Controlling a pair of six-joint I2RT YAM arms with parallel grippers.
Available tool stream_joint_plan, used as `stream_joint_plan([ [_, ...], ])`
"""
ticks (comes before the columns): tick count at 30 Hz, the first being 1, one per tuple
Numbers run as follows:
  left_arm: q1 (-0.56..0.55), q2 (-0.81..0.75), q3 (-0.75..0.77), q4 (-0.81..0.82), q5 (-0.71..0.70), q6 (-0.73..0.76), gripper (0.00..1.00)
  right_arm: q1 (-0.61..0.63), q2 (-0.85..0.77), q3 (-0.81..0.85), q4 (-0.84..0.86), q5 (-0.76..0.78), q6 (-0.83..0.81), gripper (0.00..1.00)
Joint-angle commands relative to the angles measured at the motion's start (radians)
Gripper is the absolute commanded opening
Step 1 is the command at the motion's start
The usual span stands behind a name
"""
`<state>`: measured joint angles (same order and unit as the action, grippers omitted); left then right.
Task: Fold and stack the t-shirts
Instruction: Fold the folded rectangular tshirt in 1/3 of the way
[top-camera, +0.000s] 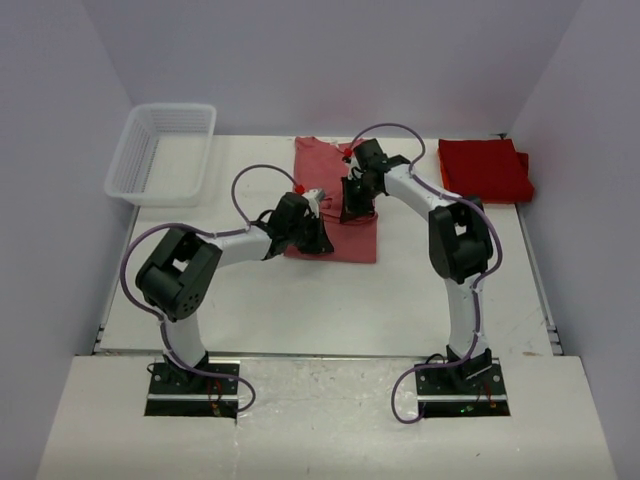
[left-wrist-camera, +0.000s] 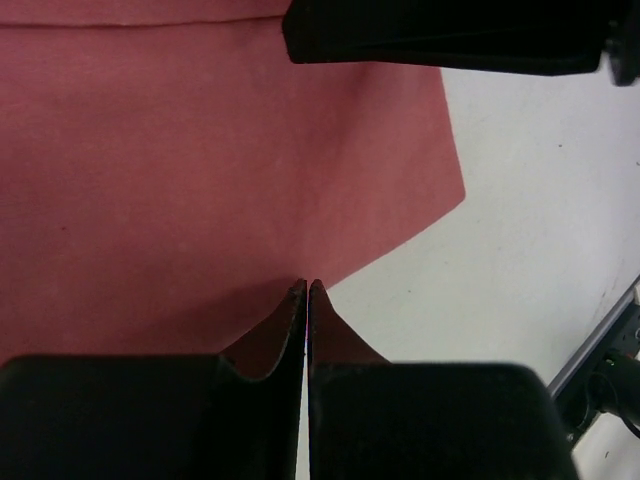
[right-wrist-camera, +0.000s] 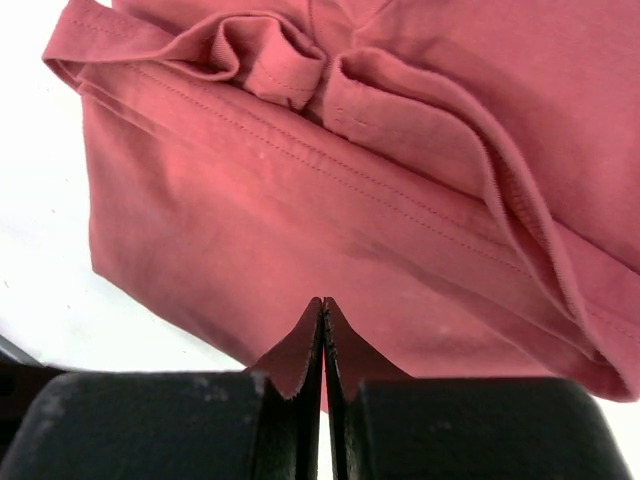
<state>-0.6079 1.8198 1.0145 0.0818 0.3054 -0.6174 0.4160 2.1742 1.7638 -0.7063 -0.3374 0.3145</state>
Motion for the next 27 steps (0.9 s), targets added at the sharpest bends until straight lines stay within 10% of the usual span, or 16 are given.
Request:
stream_joint_plan([
  [1,0.011,0.027,0.009,0.016,-0.022,0.001,0.0,0.009,0.019,0.019,0.022,-0.04,0.009,0.0],
  [27,0.013,-0.023,-0.111,-0.002,-0.009,-0.016,0.0,0.014,0.202,0.243,-0.065,-0.011,0.032,0.0],
])
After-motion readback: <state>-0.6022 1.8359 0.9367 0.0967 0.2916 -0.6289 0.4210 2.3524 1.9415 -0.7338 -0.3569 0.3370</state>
